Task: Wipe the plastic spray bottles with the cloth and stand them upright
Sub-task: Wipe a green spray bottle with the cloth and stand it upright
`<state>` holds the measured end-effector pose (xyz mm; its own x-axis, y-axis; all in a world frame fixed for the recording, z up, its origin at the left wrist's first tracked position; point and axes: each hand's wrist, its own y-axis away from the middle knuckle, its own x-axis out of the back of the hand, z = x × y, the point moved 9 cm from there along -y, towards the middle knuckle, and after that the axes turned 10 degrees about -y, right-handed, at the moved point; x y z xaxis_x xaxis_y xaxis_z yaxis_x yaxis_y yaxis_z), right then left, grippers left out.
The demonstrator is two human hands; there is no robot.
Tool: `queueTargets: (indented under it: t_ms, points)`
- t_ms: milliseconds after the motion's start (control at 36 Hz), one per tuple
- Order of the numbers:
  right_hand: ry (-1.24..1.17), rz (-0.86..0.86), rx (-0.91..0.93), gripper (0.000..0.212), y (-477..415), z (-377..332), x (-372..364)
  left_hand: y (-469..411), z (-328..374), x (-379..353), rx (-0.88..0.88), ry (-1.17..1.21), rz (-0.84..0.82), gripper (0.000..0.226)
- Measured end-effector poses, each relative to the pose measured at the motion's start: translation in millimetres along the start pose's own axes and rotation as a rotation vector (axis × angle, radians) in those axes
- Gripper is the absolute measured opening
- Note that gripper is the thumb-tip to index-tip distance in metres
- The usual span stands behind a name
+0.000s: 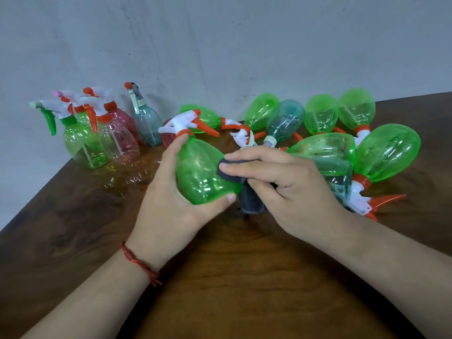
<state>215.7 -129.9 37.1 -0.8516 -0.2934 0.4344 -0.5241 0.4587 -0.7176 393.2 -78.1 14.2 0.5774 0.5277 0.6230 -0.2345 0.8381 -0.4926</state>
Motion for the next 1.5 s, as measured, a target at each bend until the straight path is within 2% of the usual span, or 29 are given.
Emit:
queueTargets:
  t_ms: [56,194,444,694,889,972,1056,1250,1361,1500]
  points:
    - [0.016,-0.027,0.030,0.039,1.3,-3.7,-3.1,-0.1,-8.8,3.3,0.051,0.034,0.039,0.114]
    - [0.012,-0.016,0.010,0.040,2.8,0.6,-4.0,-1.6,-14.7,-2.7,0.076,0.074,-0.013,0.113]
    - [-0.121,0.049,-0.219,0.041,0.1,26.0,0.0,8.7,7.5,-22.0,-0.056,0.109,-0.179,0.116]
    - [-0.128,0.163,-0.163,0.043,-3.4,15.2,19.9,15.6,20.7,-34.0,-0.165,0.314,-0.341,0.130]
    - [-0.189,0.207,-0.195,0.041,-0.1,14.7,20.3,15.4,26.1,-32.6,-0.229,0.122,-0.367,0.140]
    - [-0.227,0.183,-0.223,0.043,0.4,17.0,18.2,15.0,30.2,-30.6,-0.253,0.050,-0.322,0.133]
    - [-0.202,0.135,-0.200,0.046,-1.2,15.9,15.1,15.7,28.6,-28.3,-0.220,0.098,-0.266,0.122]
    - [-0.066,0.067,-0.045,0.037,-0.1,-2.1,8.2,8.8,13.9,-16.6,-0.094,0.105,-0.125,0.115]
    - [0.032,0.002,0.047,0.040,4.2,-12.5,1.7,5.1,2.3,-9.1,-0.010,0.108,-0.056,0.109]
    - [0.086,-0.045,0.078,0.043,7.4,-14.9,-3.9,2.8,-8.2,-10.2,0.048,0.138,-0.056,0.109]
